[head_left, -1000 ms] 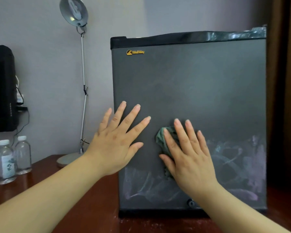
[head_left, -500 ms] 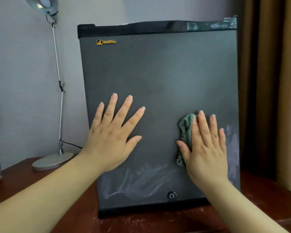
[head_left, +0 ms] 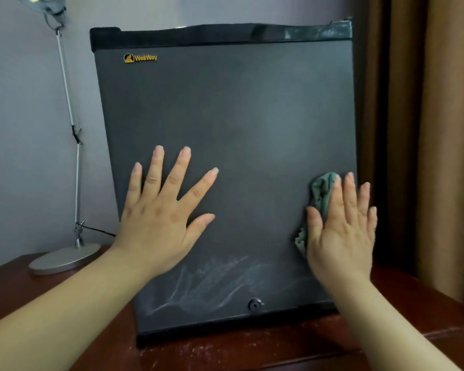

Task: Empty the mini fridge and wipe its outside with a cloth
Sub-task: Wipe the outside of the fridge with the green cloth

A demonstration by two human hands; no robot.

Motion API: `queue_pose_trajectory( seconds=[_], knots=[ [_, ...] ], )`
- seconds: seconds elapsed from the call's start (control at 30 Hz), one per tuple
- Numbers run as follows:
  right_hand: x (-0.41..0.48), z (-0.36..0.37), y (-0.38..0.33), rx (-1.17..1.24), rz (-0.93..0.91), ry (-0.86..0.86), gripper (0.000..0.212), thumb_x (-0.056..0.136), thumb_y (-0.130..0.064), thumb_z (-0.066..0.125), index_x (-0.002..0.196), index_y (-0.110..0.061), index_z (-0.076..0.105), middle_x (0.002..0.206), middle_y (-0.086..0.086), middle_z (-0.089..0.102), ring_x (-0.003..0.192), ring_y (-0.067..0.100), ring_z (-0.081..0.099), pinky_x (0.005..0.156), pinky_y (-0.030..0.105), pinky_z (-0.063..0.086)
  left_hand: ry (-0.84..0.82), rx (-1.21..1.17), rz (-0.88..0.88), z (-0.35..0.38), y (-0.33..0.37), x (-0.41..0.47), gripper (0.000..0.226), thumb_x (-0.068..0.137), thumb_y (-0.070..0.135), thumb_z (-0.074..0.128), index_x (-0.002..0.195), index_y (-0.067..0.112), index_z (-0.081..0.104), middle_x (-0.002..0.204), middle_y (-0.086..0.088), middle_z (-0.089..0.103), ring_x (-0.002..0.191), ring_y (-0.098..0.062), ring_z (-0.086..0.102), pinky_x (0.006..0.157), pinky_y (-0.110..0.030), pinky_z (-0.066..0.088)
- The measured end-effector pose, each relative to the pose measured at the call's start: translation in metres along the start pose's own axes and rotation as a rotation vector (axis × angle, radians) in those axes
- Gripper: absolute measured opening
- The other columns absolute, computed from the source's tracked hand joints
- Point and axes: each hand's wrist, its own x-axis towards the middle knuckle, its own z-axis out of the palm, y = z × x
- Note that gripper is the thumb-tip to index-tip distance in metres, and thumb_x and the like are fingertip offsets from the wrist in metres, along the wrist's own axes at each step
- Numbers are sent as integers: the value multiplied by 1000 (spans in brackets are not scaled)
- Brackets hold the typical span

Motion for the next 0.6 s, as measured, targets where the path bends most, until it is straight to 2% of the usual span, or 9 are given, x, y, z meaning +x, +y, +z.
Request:
queue_pose_trajectory(
  seconds=[0.07,0.17,0.2,0.27,0.37,0.6],
  knots=[
    [-3,1,-10,20,-25,12,69,101,-49,28,160,-16,15,169,2,8,156,26,0,124,50,9,-3,-4,-12,0,3,1,71,94,66,30,159,42,13,169,-8,2,153,-42,-4,121,-62,3],
    [-20,10,-20,-58,-270,-27,66,102,-48,29,161,-20,14,169,1,9,156,25,-2,123,46,5,-10,-16,-16,-2,9,4,71,94,67,30,158,42,14,169,-8,2,153,-43,-5,120,-62,4],
    [-21,10,-13,-83,-303,-36,65,102,-49,29,160,-22,15,168,0,10,156,24,-1,123,47,6,-10,-21,-3,-3,12,4,71,94,67,31,158,41,15,169,-8,3,153,-42,-4,120,-62,5],
    [-12,6,6,-65,-199,-24,66,101,-50,30,160,-22,18,168,0,12,156,25,2,123,49,10,-4,-29,33,-3,19,5,71,93,68,32,158,41,18,169,-8,5,153,-41,-2,121,-62,6],
    [3,-3,23,26,14,-40,68,101,-51,25,161,-21,12,169,-3,5,156,22,-3,125,50,10,-3,-33,53,-4,31,9,71,93,69,32,158,42,19,169,-7,5,153,-42,-3,121,-63,6],
    [-22,-1,29,21,-77,-105,68,102,-52,22,161,-22,5,168,-5,-3,156,17,-8,125,47,13,-11,-29,73,0,59,15,73,91,71,32,157,44,18,169,-6,7,153,-43,-2,118,-69,5]
  ],
)
